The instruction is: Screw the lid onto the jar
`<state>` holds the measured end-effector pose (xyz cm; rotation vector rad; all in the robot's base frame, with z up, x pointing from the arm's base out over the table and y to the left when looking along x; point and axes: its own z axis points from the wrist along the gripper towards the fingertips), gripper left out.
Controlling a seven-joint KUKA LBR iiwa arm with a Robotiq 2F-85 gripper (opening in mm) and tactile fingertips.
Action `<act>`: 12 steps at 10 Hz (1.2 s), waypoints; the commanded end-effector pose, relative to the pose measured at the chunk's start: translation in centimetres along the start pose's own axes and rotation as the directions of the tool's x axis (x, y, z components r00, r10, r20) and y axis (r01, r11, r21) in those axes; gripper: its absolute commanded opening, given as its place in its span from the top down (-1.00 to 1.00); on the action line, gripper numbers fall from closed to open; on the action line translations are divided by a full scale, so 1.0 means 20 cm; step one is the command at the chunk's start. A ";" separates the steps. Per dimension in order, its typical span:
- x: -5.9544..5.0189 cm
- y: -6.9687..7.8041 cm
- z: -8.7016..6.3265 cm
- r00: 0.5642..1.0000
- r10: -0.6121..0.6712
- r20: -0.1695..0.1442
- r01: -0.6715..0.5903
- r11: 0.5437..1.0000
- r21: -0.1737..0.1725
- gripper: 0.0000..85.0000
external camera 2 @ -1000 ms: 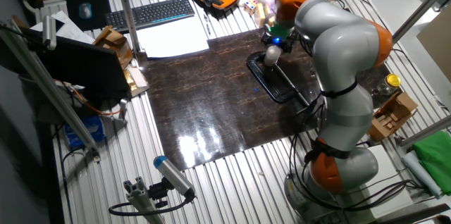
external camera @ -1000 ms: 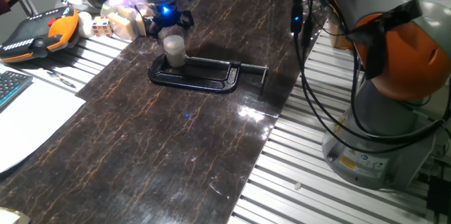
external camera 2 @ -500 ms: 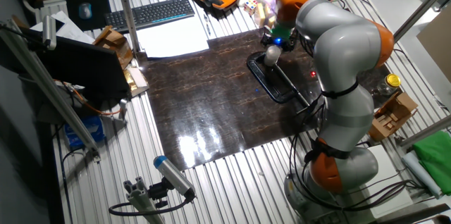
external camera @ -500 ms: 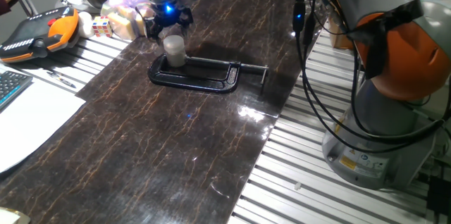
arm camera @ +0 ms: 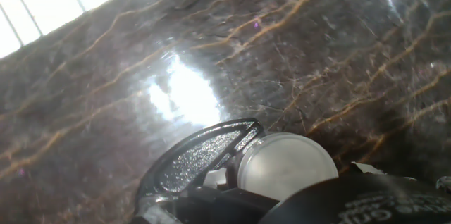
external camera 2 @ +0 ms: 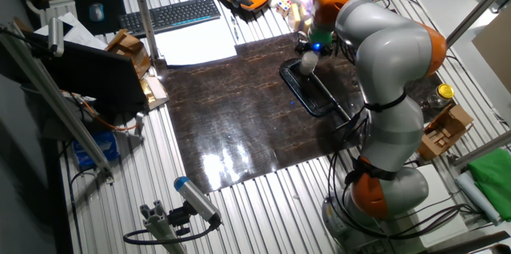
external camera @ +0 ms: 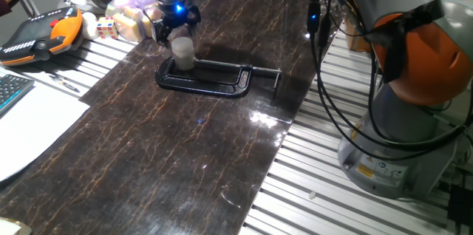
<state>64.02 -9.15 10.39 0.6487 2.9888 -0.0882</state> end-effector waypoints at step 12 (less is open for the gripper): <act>0.00 0.00 0.01 0.644 -0.763 0.061 0.765 0.639 -0.078 -1.00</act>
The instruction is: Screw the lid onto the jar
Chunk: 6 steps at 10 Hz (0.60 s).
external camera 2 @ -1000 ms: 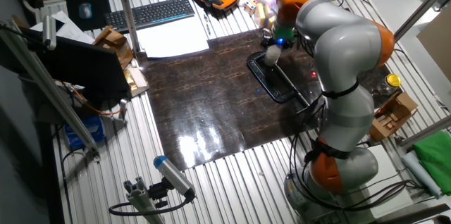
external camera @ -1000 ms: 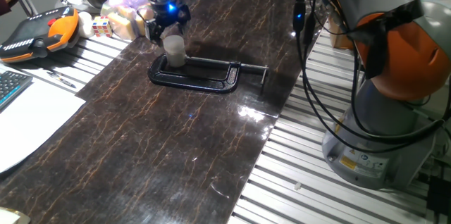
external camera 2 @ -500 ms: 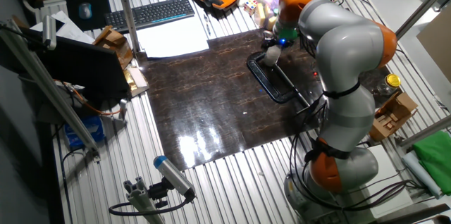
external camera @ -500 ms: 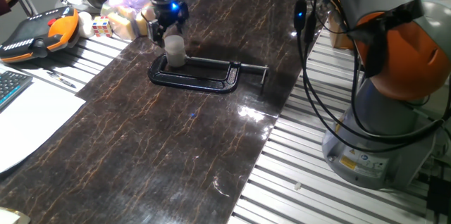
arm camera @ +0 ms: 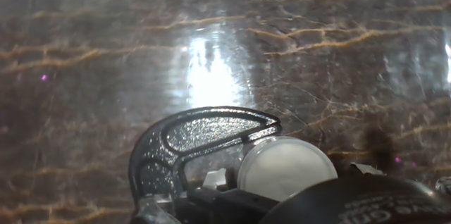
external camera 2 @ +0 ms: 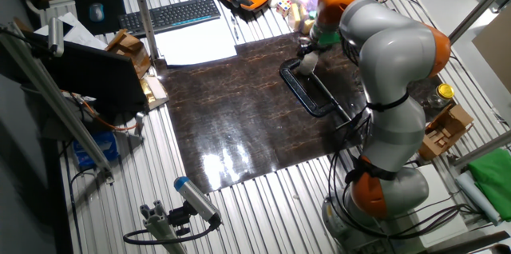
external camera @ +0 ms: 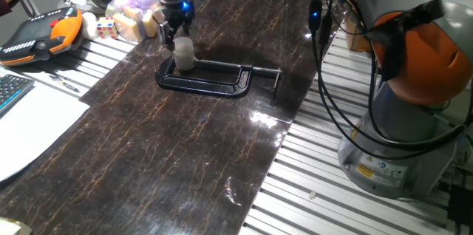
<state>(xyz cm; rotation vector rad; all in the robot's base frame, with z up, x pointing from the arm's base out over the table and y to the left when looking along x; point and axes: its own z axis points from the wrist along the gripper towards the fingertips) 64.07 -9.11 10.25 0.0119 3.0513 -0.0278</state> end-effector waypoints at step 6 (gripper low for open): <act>0.00 0.00 0.01 0.899 -0.439 0.017 0.439 0.897 -0.045 -1.00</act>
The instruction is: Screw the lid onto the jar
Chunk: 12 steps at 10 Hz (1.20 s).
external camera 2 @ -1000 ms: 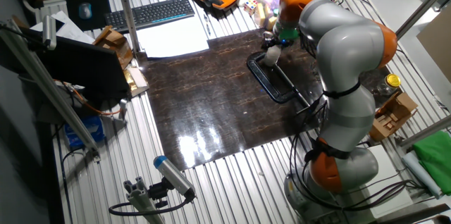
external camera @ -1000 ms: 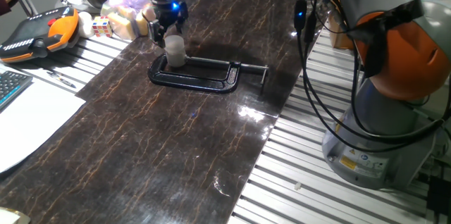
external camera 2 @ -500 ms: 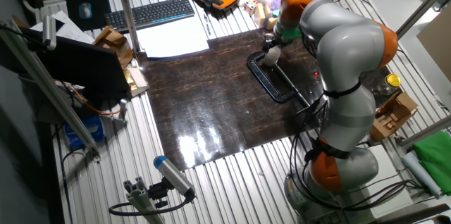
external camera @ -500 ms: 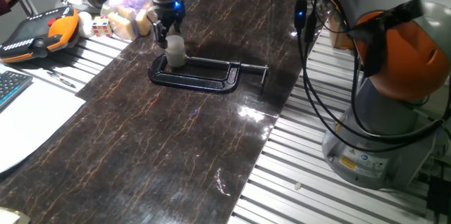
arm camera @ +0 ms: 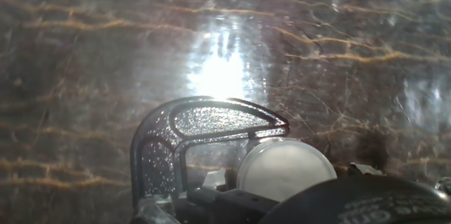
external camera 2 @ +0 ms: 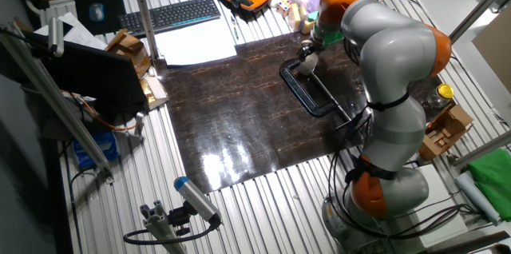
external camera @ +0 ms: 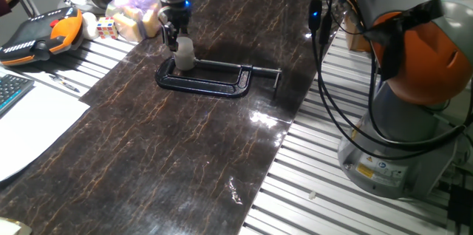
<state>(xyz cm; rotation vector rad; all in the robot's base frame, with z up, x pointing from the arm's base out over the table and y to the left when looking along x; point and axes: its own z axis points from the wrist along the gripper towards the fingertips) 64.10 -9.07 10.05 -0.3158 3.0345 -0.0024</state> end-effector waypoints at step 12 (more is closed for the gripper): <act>0.00 -0.01 0.02 0.971 -0.239 -0.018 0.238 0.971 -0.028 -1.00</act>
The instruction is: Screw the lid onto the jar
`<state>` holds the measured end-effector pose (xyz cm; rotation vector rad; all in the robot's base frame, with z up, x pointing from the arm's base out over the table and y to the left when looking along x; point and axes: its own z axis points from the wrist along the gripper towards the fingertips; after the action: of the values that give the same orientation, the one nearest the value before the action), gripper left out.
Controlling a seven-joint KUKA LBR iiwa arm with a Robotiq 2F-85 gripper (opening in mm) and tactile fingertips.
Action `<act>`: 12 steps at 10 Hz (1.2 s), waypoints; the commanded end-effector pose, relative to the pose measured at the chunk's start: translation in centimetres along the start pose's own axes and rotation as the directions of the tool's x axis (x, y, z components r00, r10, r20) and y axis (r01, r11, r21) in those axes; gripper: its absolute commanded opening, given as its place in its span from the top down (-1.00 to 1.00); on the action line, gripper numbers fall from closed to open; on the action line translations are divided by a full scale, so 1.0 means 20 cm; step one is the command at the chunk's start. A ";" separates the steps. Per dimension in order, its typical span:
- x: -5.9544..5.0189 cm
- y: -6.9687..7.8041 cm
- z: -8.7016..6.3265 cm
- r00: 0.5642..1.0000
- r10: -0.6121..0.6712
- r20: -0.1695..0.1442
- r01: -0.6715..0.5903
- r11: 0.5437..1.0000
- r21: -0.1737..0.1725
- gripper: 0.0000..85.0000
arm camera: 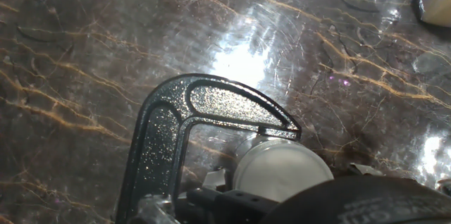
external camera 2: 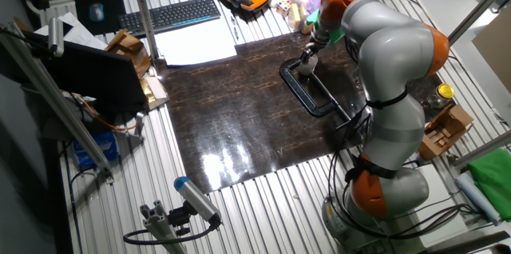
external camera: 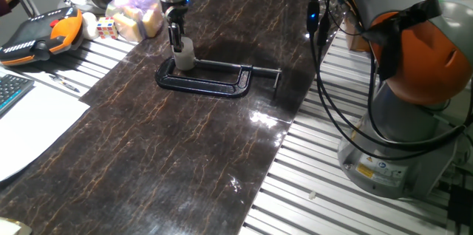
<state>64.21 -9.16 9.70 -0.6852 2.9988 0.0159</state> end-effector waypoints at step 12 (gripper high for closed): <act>0.03 0.00 0.04 1.000 0.000 -0.001 0.000 1.000 0.003 -0.62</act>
<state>63.83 -9.37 8.81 -0.6859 2.9986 0.0112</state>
